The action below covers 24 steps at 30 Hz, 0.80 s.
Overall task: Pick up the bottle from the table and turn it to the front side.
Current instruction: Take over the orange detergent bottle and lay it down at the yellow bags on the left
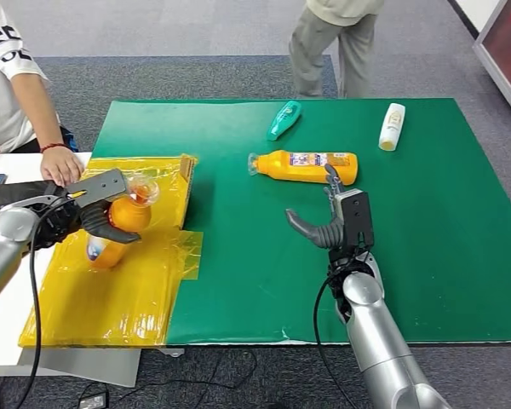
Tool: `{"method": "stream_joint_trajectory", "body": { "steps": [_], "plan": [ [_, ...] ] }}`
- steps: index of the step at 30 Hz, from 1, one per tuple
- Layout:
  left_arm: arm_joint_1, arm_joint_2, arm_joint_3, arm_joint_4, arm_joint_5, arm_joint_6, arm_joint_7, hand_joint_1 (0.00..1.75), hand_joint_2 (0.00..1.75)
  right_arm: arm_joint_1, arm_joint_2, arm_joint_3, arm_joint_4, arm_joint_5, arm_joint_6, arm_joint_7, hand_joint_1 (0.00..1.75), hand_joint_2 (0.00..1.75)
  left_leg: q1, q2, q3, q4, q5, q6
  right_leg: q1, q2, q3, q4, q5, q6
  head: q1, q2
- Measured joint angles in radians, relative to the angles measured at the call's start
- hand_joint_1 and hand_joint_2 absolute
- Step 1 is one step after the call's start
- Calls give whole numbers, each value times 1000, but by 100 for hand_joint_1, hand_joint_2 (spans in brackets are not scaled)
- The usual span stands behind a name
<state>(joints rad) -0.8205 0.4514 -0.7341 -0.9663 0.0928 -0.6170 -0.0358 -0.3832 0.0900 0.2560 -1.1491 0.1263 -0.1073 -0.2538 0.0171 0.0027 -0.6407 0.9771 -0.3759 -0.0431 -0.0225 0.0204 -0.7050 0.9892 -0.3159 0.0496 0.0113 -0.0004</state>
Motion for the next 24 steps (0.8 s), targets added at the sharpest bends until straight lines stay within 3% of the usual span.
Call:
{"method": "stream_joint_trajectory", "body": {
  "steps": [13,24],
  "plan": [
    [-20,-44,-86,-2,-260,122,12,175,175,22,0,-2,-10,31,1,12,0,175,0,0,0,0,0,0,0,0,0,0,0,0,0,0],
    [-11,-61,-116,-24,-280,142,8,175,175,37,0,-4,-21,49,13,13,0,175,0,0,0,0,0,0,0,0,0,0,0,0,0,0]
  ]
}}
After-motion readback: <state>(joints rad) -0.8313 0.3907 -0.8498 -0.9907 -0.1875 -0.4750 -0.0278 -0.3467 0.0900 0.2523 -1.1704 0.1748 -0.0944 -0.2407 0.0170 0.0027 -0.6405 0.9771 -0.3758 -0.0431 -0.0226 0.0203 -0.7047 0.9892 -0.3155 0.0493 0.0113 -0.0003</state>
